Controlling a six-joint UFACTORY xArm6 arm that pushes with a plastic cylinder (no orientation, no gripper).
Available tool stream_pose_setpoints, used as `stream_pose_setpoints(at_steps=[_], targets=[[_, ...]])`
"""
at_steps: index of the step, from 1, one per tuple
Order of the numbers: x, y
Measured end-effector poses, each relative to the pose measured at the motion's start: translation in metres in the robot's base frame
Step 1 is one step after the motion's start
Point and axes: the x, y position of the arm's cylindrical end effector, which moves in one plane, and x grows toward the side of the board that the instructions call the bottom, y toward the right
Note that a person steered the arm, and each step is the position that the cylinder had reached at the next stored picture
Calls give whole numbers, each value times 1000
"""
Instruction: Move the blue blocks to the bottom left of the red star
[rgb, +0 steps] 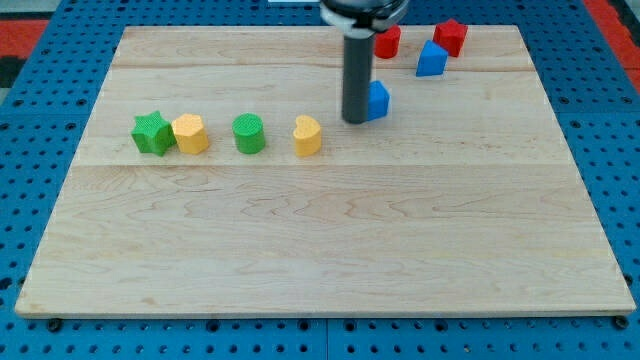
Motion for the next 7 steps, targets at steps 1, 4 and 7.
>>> stream_pose_setpoints(at_steps=[1,4,7], targets=[[-43,27],[-47,63],[-15,62]])
